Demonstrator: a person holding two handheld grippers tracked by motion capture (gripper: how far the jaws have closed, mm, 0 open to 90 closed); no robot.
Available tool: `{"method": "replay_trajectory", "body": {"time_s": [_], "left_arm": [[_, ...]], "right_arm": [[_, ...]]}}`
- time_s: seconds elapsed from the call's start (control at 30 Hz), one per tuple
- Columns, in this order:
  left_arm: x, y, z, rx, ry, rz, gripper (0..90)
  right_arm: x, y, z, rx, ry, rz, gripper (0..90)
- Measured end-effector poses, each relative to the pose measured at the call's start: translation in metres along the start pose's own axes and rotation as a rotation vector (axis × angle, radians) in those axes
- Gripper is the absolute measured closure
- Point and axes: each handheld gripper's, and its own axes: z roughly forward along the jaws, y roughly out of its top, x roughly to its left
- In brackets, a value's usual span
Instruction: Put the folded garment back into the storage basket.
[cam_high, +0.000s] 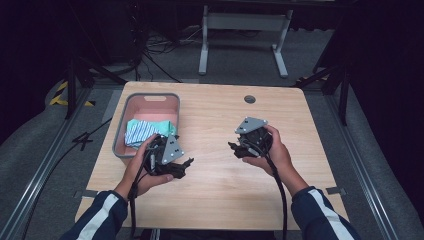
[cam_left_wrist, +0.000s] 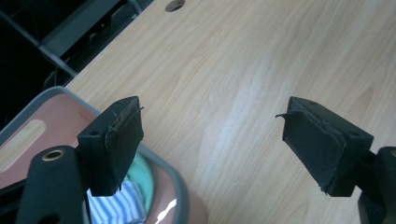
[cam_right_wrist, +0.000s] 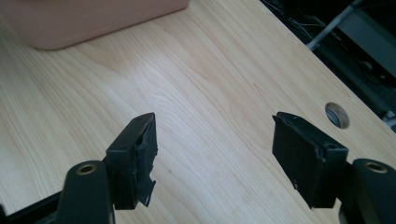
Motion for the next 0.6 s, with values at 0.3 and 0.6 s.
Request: {"method": "replay_trajectory", "body": {"time_s": [0.3, 0.6], "left_arm": [[-0.028, -0.003, 0.011, 0.025, -0.061, 0.055, 20.5], [-0.047, -0.020, 0.027, 0.075, -0.097, 0.097, 20.2]], "right_arm": [[0.004, -0.029, -0.014, 0.024, -0.013, -0.005, 30.2], [0.004, -0.069, -0.022, 0.051, -0.037, 0.015, 29.2]]}}
